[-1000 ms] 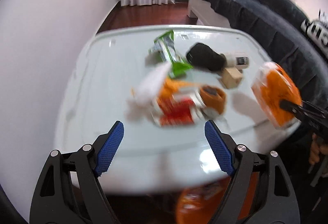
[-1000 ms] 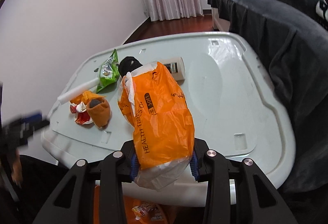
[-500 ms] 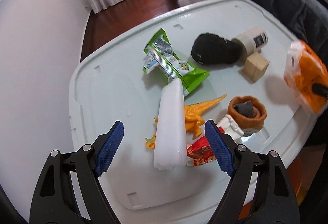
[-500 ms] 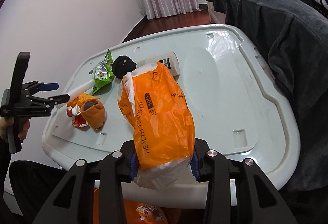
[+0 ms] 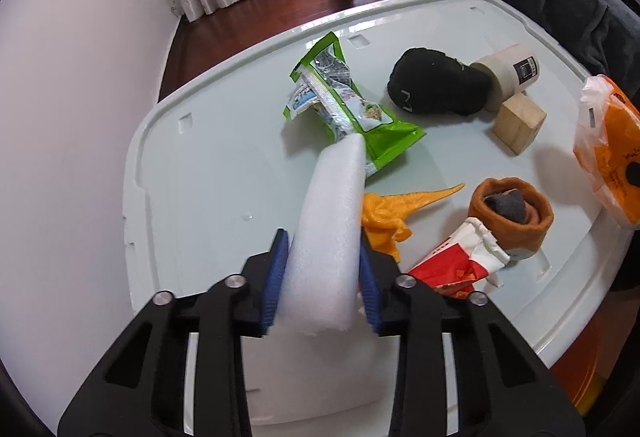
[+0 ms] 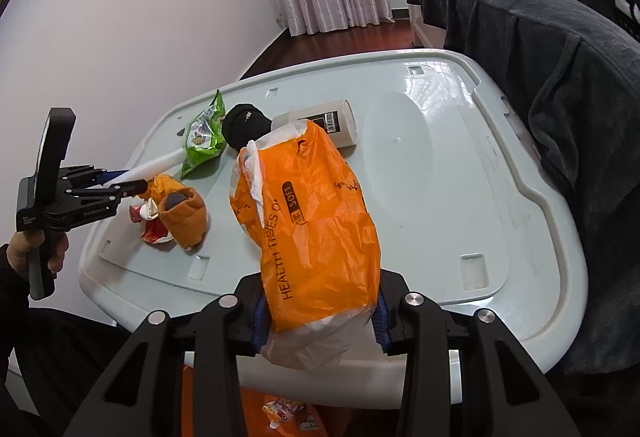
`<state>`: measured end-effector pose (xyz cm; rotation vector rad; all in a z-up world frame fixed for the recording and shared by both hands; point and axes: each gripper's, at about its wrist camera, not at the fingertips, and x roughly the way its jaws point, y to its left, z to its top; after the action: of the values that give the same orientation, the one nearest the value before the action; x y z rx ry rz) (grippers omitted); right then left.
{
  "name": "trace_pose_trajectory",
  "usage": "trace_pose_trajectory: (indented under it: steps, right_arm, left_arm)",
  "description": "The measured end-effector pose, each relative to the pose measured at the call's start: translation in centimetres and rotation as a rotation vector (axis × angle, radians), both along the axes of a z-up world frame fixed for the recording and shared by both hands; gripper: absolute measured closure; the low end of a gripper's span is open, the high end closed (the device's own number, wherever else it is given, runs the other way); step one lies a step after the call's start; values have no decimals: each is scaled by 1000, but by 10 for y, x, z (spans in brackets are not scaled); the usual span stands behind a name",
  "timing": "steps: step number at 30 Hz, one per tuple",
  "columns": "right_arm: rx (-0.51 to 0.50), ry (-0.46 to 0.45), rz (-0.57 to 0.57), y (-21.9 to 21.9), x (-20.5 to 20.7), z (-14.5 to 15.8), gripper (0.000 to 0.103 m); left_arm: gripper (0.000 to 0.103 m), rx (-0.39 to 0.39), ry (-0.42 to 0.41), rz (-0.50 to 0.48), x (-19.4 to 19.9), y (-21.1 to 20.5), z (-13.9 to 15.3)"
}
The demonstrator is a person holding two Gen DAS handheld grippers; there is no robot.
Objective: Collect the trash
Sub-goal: 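Grasp the white foam strip with the left tool and lift it, then carry the foam strip and tissue bag over the orange bucket and release both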
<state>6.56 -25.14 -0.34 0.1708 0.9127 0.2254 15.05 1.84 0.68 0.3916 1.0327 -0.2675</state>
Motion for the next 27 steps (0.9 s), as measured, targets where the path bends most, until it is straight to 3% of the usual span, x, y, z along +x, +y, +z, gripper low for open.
trace_pose_trajectory:
  steps: [7,12,18,21,27]
  right_arm:
    - [-7,-9,1,1,-1,1,63]
    - [-8,-14,7,2,-2,2,63]
    - [-1,-25,22,3,-6,5,63]
    - [-3,-38,34,6,-12,8,63]
    - [-20,-73,66,16,-31,22,63]
  left_arm:
    - [79,-88,-31,4,-10,1,11]
    - [79,-191,-77,84,-17,10,39]
    - [79,-267,-114,159,-59,6,69]
    - [79,-313,-81,177,-87,-2,71]
    - [79,-277,-67,215,-131,-16,61]
